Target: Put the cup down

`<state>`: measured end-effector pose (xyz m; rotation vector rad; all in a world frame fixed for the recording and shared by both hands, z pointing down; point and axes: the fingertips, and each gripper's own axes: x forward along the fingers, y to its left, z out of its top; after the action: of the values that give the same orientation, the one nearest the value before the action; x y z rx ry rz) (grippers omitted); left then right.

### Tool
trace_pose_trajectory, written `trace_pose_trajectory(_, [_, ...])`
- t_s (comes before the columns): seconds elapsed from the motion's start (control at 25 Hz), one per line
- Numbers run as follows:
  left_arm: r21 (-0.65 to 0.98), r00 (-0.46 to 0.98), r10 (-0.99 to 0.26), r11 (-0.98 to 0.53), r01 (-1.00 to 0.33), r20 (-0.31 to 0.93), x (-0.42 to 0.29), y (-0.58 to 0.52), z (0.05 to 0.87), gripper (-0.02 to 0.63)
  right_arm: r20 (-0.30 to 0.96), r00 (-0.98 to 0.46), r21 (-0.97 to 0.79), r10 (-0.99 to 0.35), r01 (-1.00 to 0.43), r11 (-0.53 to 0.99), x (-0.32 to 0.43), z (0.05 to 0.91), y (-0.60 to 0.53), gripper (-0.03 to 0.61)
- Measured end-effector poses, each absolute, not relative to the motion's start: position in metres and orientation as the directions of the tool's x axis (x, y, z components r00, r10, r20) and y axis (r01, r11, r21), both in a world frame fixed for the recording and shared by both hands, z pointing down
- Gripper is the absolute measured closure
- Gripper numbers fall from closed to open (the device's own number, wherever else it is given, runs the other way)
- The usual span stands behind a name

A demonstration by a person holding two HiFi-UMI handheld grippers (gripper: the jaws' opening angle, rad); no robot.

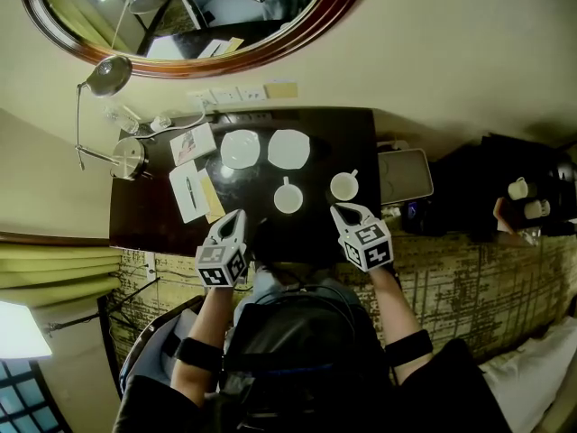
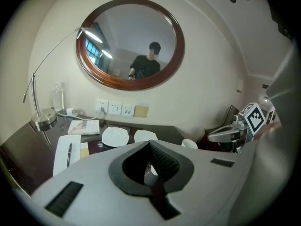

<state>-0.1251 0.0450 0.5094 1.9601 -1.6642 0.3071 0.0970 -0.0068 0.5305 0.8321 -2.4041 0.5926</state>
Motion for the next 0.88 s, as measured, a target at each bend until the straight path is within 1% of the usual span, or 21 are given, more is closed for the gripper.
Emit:
trace_pose_trajectory(0.12, [0.266, 0.199, -0.839, -0.067, -0.962, 0.507, -0.126, 0.046, 0.509, 0.606, 0.596, -0.68, -0.23, -0.427, -0.654, 0.721, 0.095, 0.529, -0.007, 0.577])
trace_pose_trajectory(0.44, [0.229, 0.166, -0.815, -0.042, -0.973, 0.556, -0.123, 0.045, 0.517, 0.606, 0.589, -0.69, -0.237, -0.421, -0.645, 0.726, 0.093, 0.528, -0.01, 0.577])
trace_pose_trajectory(0.88, [0.217, 0.242, -0.744, -0.132, -0.967, 0.622, -0.078, 0.02, 0.526, 0.606, 0.591, -0.712, -0.263, -0.38, -0.615, 0.743, 0.093, 0.528, -0.011, 0.577])
